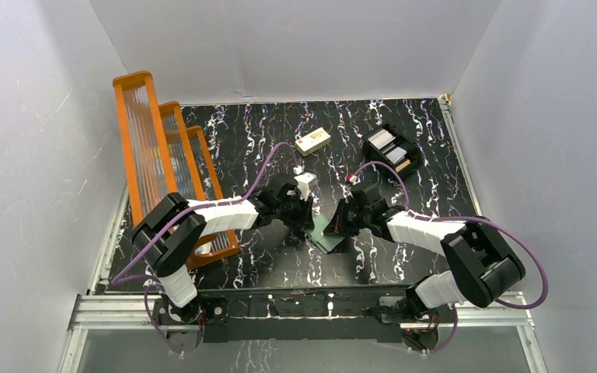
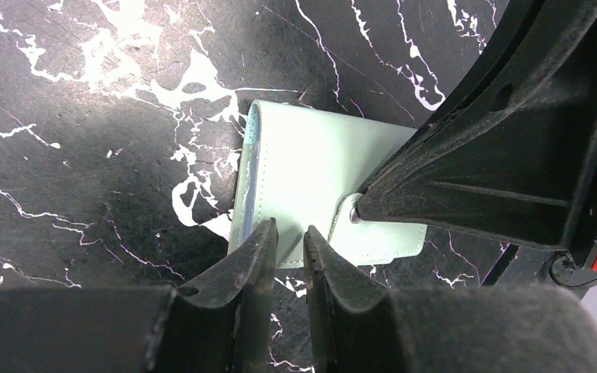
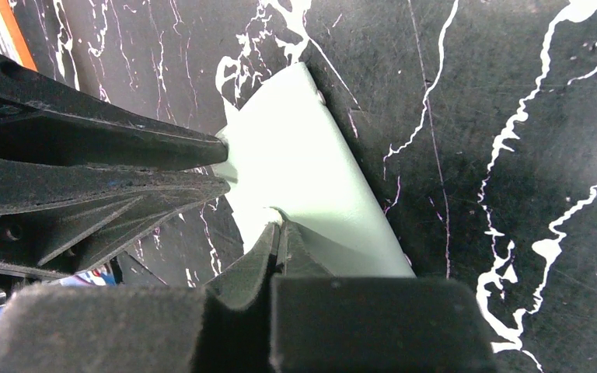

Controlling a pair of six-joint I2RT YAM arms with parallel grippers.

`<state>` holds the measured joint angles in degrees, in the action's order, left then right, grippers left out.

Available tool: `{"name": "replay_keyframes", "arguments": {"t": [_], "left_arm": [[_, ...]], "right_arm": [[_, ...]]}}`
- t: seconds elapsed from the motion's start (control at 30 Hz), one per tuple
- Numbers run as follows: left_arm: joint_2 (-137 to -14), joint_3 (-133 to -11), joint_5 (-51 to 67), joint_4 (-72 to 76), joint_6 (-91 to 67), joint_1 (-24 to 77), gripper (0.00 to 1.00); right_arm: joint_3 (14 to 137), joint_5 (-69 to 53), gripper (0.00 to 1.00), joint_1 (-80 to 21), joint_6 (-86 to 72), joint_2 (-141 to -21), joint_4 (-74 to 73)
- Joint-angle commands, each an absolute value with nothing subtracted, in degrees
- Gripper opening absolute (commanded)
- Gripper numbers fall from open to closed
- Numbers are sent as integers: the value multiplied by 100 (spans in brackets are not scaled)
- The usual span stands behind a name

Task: Put the credit cards into the card holder
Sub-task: Close the card holder at the center of the board.

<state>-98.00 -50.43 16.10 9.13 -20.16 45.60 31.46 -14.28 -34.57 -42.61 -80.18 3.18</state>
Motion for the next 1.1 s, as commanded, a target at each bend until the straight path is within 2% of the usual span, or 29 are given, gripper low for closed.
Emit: {"name": "replay_keyframes", "arguments": {"t": [0.0, 0.2, 0.4, 0.5, 0.63, 0.77, 0.93, 1.03, 1.07], "left_arm": [[-9546, -5125, 1583, 325, -2101, 4596, 20], [-9208, -5164, 1950, 659, -2527, 4695, 20], [-9207, -5134, 1831, 607, -2522, 4705, 20], [-9101, -5195, 1626, 424, -2513, 4709, 20], [-8799, -5373, 1236, 73, -2459, 4711, 23], [-8375, -5659, 822, -389, -2363, 4711, 27], [-7884, -6261, 536, -1130, -2202, 4710, 40], [-7416, -6679, 346, -1585, -2118, 4704, 46], [-7279, -6824, 241, -1746, -2098, 4705, 53]], "right_arm": [[2811, -552, 0, -3416, -4052, -8375, -435], [2795, -501, 0, -3411, -4060, -8490, -441], [2974, -894, 0, -3417, -4065, -8202, -321], [3394, -1244, 12, -3417, -4198, -7856, -445], [3915, -1366, 34, -3419, -4156, -7338, -916], [4081, -1211, 48, -3409, -3915, -6949, -1106], [4561, -999, 60, -3418, -3548, -6612, -1755], [4976, -721, 74, -3419, -3341, -6205, -2213], [5167, -632, 78, -3419, -3275, -6046, -2379]]}}
